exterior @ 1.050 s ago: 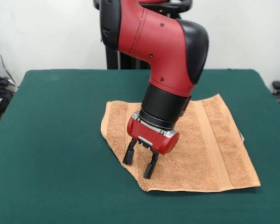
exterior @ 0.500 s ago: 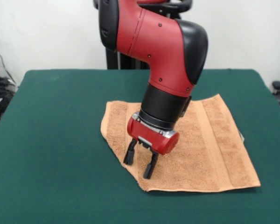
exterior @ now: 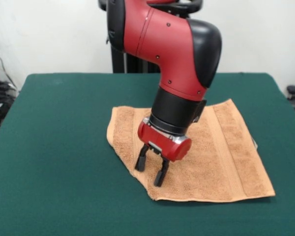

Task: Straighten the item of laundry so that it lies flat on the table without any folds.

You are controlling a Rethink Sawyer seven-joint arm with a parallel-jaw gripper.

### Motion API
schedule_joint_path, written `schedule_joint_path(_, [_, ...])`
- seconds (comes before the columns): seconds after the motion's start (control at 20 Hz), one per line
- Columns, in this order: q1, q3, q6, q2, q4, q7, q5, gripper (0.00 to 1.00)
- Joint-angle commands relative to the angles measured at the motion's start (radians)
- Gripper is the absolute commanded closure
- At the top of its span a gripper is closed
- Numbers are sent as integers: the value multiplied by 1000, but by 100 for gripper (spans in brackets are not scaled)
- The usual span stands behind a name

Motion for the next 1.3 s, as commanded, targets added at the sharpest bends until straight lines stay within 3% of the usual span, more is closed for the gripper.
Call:
schedule_joint_path(0.05, [93, 129, 51, 88, 123, 216, 78, 0])
schedule_joint_path(0.35, [145, 94, 150, 57, 155, 251, 147, 0])
schedule_joint_path(0.75, [173, 61, 101, 72, 156, 206, 175, 0])
schedule_joint_path(0.8, [177, 53, 92, 76, 153, 199, 174, 100])
schedule_joint_path(1.05, [358, -249, 125, 237, 48, 256, 235, 100])
schedule_joint_path(1.3, [395, -352, 152, 295, 23, 238, 263, 100])
